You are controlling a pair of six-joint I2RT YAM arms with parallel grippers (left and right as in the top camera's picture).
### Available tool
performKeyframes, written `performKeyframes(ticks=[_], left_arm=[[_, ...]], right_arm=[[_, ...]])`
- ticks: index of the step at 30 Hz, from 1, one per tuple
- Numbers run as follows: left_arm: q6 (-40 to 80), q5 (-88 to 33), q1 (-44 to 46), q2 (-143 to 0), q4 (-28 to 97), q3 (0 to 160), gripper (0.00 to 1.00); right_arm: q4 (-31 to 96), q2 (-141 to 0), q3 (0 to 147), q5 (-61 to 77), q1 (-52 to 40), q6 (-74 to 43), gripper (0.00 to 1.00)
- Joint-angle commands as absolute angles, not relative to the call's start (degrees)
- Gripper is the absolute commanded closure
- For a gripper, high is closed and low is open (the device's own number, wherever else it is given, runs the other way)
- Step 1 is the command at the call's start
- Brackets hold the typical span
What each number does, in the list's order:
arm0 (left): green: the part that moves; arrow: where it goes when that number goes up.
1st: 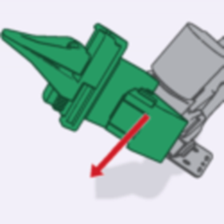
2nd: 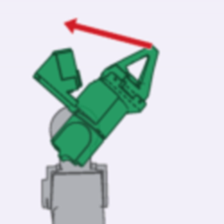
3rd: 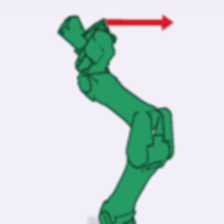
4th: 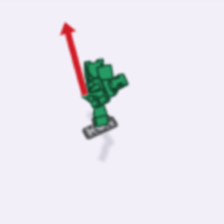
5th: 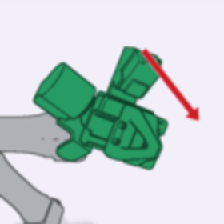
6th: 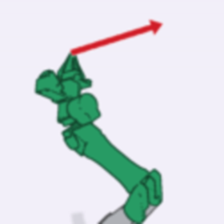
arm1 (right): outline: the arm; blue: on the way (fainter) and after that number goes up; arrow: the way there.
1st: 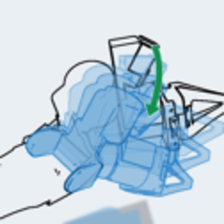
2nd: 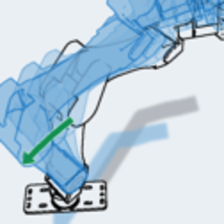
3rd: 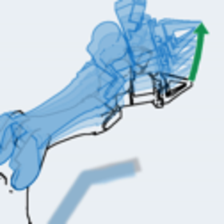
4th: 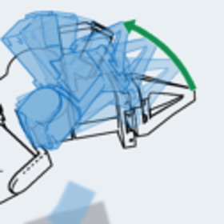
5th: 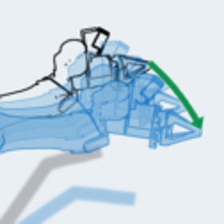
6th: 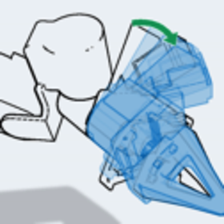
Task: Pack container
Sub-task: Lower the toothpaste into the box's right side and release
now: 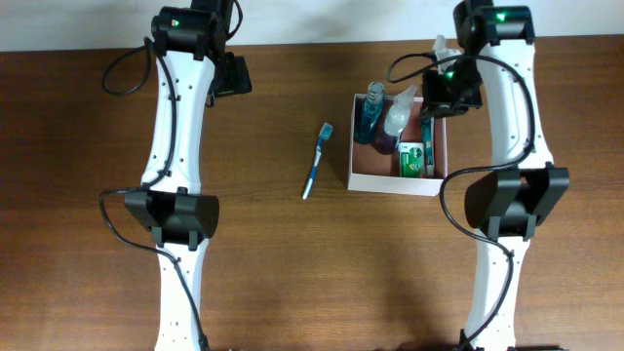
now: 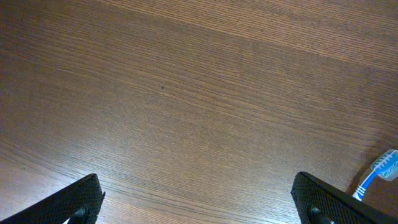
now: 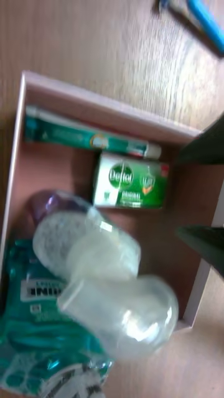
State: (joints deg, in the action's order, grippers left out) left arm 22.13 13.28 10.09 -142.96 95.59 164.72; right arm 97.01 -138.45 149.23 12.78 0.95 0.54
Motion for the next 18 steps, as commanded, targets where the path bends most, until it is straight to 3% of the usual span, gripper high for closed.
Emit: performKeyframes(ticks=[1, 2, 3, 11, 15, 18], left_arm=[[22.5, 13.0, 9.7, -142.9, 95.7, 164.6, 0.01], [22.5, 13.0, 9.7, -142.9, 95.6, 164.6, 0.01], [22.5, 13.0, 9.7, -142.9, 95.7, 164.6, 0.01], [22.5, 13.0, 9.7, -142.9, 95.7, 164.6, 0.01], [22.5, 13.0, 9.7, -142.9, 95.7, 164.6, 0.01], [22.5, 13.0, 9.7, -142.9, 95.7, 164.6, 0.01]], right_arm=[[97.3, -131.6, 149.3, 8.5, 5.2, 1.6, 0.38], [97.3, -130.7, 149.3, 7.9, 6.3, 1.7, 0.04], [97.3, -129.5, 149.3, 7.7, 7.9, 1.7, 0.01], [97.3, -124.5, 149.0, 19.8, 15.9, 1.6, 0.01], [97.4, -122.0, 145.0, 14.2, 17.0, 1.5, 0.01], [97.4, -117.6, 135.1, 2.7, 17.0, -0.5, 0.01]])
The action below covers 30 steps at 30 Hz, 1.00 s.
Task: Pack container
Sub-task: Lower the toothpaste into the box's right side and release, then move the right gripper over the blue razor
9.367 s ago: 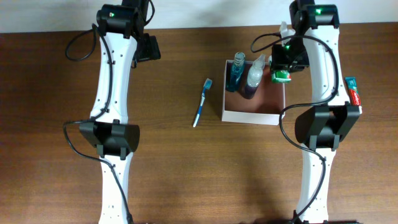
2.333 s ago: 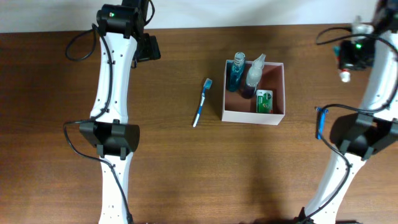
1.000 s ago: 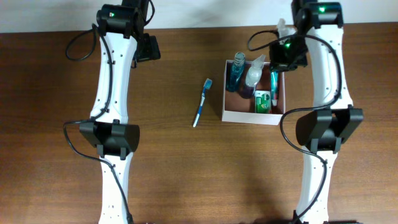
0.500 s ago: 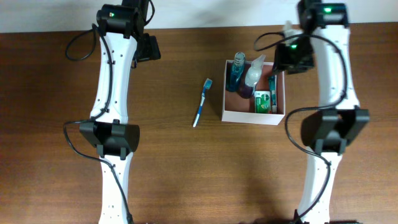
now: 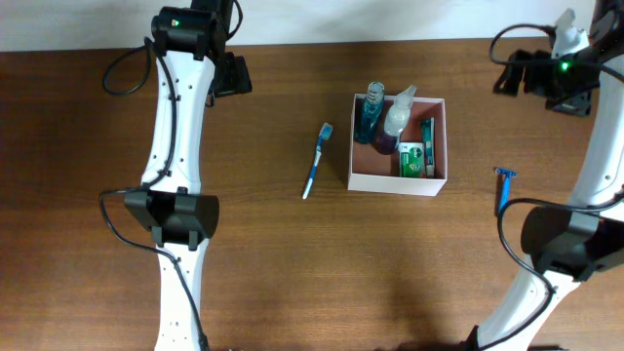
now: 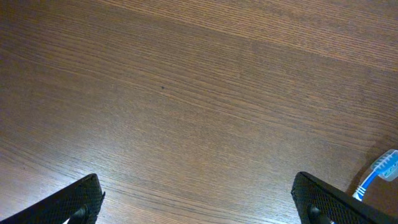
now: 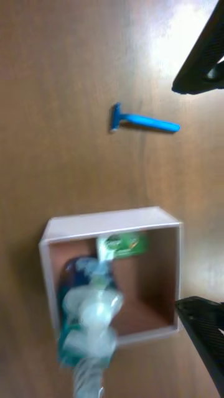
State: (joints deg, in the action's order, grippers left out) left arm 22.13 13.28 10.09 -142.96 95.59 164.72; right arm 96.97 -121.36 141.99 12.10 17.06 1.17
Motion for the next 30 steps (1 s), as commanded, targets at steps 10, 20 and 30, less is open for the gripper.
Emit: performKeyframes(ticks=[10, 20, 30], left_arm=[[22.5, 13.0, 9.7, -142.9, 95.7, 164.6, 0.01], [22.5, 13.0, 9.7, -142.9, 95.7, 164.6, 0.01], [22.5, 13.0, 9.7, -142.9, 95.7, 164.6, 0.01]], right_arm=[[91.6, -113.4, 113.9, 0.7, 17.3, -0.4, 0.01], [78.3, -115.0, 104.0, -4.6, 18.1, -1.4, 0.01], [72.6, -120.5, 100.3, -1.2, 18.9, -3.0, 0.01]])
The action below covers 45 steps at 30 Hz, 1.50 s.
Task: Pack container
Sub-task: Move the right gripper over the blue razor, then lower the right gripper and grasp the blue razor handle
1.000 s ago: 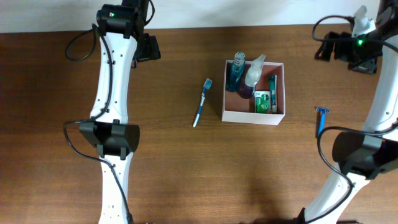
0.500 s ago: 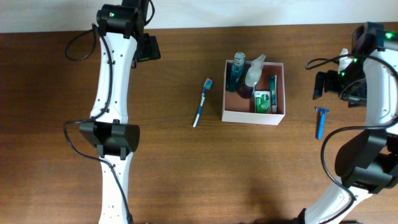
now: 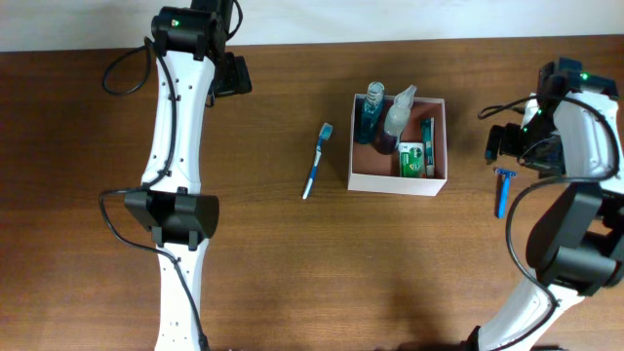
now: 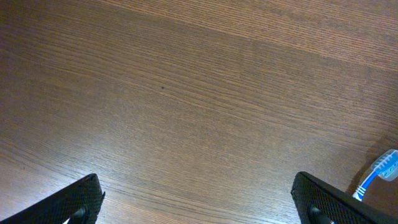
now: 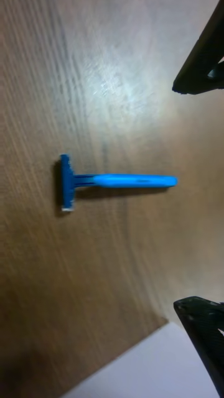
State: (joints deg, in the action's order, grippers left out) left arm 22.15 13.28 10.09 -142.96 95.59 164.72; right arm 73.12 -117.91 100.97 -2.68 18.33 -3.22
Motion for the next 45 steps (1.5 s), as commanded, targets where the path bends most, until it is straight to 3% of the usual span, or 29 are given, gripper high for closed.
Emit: performKeyframes(ticks=[1, 15, 45], left_arm=[[22.5, 13.0, 9.7, -142.9, 95.7, 164.6, 0.01], [22.5, 13.0, 9.7, -142.9, 95.7, 164.6, 0.01], [22.5, 13.0, 9.7, -142.9, 95.7, 164.6, 0.01]], right_arm=[[72.6, -121.4, 100.3, -0.2, 18.9, -1.7, 0.01], [72.2, -127.2, 100.3, 5.4, 22.7, 6.0, 0.01], [68.2, -128.7, 98.2, 5.4, 23.9, 6.0, 0.0]])
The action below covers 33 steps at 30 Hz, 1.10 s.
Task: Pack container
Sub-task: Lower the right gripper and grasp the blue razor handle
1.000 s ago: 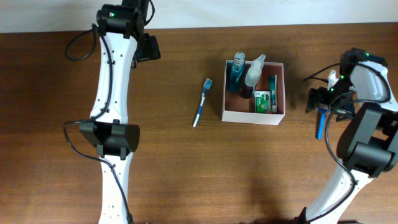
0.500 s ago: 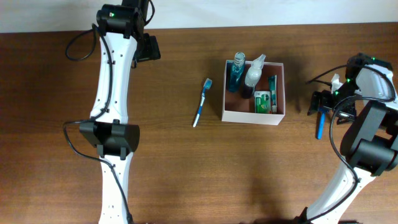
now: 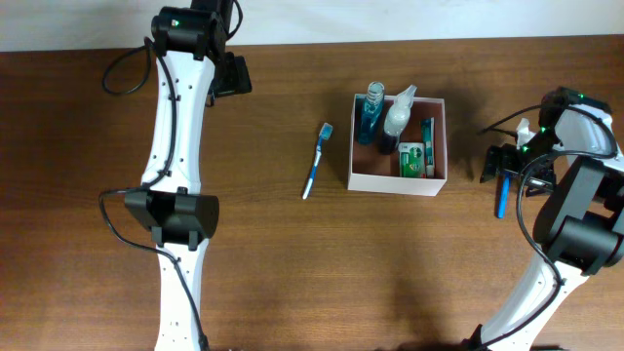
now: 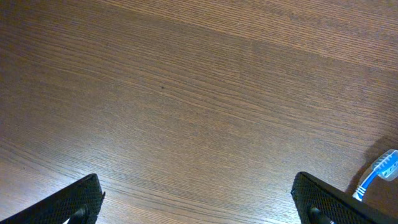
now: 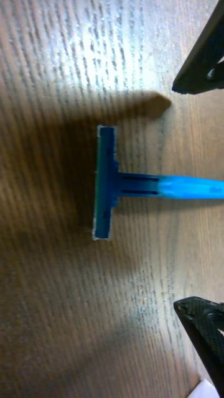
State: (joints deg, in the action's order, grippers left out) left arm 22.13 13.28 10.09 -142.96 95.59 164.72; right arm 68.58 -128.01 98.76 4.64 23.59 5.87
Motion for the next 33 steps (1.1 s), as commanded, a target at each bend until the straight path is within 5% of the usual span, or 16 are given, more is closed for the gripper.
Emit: performKeyframes(ticks=[1, 33], left_arm=[[22.5, 13.0, 9.7, -142.9, 95.7, 164.6, 0.01], [22.5, 13.0, 9.7, -142.9, 95.7, 164.6, 0.01]], right_arm=[[67.7, -128.7, 97.9, 5.4, 23.9, 6.0, 0.0], [66.4, -128.7, 97.3, 2.3, 23.7, 3.6, 0.12]])
